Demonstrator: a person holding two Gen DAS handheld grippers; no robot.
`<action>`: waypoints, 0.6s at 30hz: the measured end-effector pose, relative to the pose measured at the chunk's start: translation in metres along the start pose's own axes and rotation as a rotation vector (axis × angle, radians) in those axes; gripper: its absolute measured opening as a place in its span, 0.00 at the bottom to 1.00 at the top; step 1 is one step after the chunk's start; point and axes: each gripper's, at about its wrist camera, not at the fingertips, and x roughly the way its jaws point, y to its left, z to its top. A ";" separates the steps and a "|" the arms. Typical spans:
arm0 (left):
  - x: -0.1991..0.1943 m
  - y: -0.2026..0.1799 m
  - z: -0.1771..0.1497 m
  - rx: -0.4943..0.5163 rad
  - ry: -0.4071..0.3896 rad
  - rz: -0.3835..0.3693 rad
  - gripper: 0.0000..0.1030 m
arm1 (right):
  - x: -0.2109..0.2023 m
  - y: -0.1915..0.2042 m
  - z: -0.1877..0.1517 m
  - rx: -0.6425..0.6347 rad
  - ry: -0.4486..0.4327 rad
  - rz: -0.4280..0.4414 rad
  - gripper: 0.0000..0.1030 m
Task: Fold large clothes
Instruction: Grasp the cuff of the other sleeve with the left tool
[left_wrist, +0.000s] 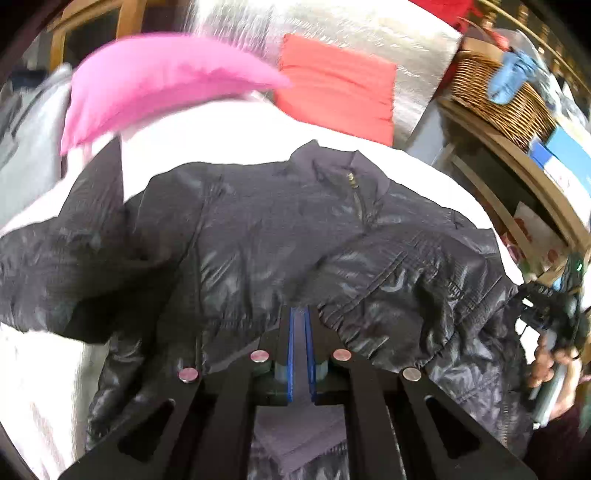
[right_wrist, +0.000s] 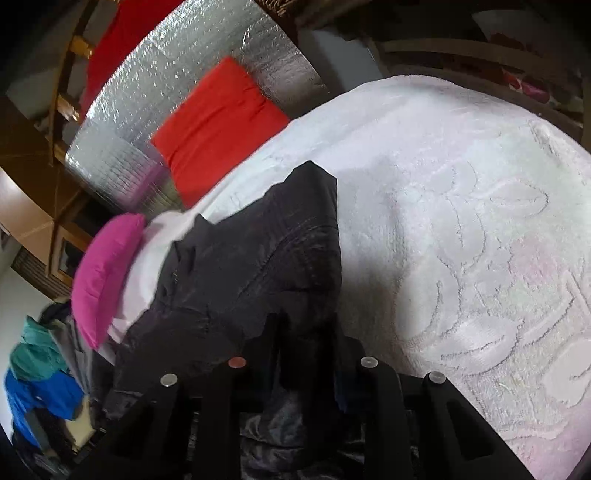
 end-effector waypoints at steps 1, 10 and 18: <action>0.004 0.004 0.001 -0.014 0.037 -0.012 0.06 | -0.002 -0.003 0.000 -0.003 0.004 -0.009 0.28; 0.019 0.007 -0.028 -0.092 0.220 -0.128 0.74 | -0.008 -0.027 -0.003 -0.003 0.004 -0.093 0.61; 0.028 0.019 -0.017 -0.145 0.119 -0.122 0.10 | -0.012 -0.020 -0.005 -0.063 -0.049 -0.134 0.26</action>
